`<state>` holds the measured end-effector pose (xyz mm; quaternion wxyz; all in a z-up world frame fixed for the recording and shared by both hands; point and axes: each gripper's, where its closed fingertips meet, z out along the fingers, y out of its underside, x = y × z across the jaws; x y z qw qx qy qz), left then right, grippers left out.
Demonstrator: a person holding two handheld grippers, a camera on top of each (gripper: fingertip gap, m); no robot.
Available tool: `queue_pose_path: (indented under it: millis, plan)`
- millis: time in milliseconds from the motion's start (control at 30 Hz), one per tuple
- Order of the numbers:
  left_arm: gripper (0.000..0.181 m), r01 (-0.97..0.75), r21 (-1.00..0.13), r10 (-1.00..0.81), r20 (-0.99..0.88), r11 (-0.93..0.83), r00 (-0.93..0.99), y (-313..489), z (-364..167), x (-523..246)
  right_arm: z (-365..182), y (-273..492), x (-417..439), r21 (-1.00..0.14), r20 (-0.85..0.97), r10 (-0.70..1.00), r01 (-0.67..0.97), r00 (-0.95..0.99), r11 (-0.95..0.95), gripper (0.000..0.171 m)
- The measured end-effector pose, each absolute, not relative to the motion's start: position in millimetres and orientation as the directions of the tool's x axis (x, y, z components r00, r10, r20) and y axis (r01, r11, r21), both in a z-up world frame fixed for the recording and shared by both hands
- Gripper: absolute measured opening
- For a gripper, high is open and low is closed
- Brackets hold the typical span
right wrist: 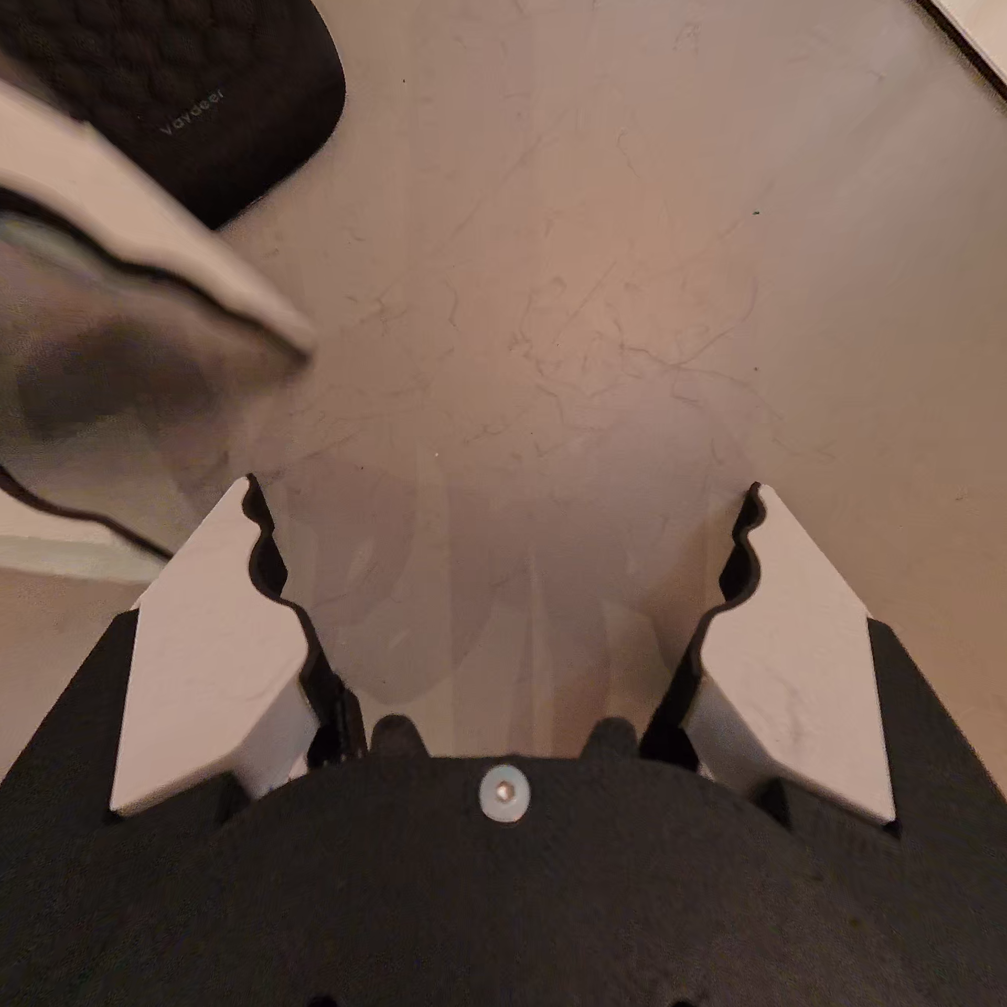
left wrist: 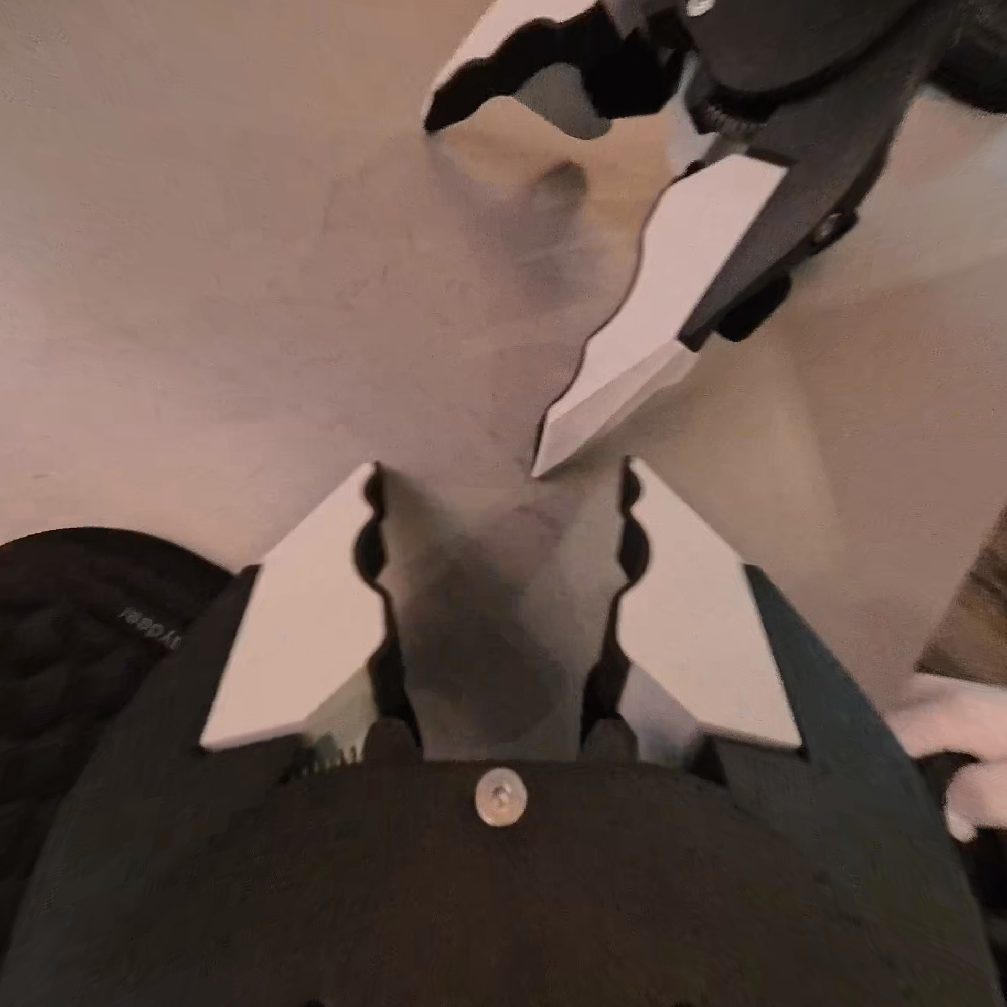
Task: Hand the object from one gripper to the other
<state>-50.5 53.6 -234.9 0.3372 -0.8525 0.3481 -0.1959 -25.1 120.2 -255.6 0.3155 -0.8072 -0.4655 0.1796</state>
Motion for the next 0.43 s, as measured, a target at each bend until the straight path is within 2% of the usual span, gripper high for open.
queue_pose_path:
  millis: [33, 133, 167, 233, 300, 333, 367, 433]
  plan:
    - [0.116, -0.493, -0.711, -0.72, 0.025, -0.501, 0.694, 57.3, -240.3, -54.9, -255.6, 120.2, -25.1, -0.676, 0.004, 0.865, 0.638, 0.502, -0.368, 0.159]
    - [0.109, -0.551, -0.725, -0.717, -0.115, -0.413, 0.688, 57.4, -235.7, -56.6, -255.6, 120.2, -25.1, -0.676, 0.004, 0.865, 0.638, 0.502, -0.368, 0.159]
    - [0.103, -0.548, -0.723, -0.729, -0.09, -0.422, 0.679, 55.5, -237.1, -53.7, -255.7, 120.2, -25.2, -0.676, 0.004, 0.865, 0.638, 0.502, -0.368, 0.159]
    - [0.104, -0.502, -0.706, -0.727, 0.026, -0.499, 0.687, 54.5, -241.0, -53.2, -255.7, 120.1, -25.2, -0.676, 0.004, 0.865, 0.638, 0.502, -0.368, 0.159]
    - [0.086, -0.465, -0.721, -0.711, 0.054, -0.513, 0.701, 61.5, -237.9, -57.3, -255.7, 120.1, -25.2, -0.676, 0.004, 0.865, 0.638, 0.502, -0.368, 0.159]
    - [0.088, -0.456, -0.722, -0.715, 0.076, -0.521, 0.695, 60.6, -236.9, -56.5, -255.7, 120.1, -25.3, -0.676, 0.004, 0.865, 0.638, 0.502, -0.367, 0.159]
    - [0.099, -0.481, -0.715, -0.738, 0.071, -0.507, 0.671, 57.6, -238.1, -54.1, -255.7, 120.1, -25.3, -0.676, 0.004, 0.865, 0.638, 0.502, -0.368, 0.159]
    - [0.117, -0.556, -0.698, -0.767, -0.014, -0.452, 0.642, 57.4, -243.8, -53.3, -255.7, 120.1, -25.3, -0.676, 0.004, 0.865, 0.638, 0.502, -0.368, 0.159]
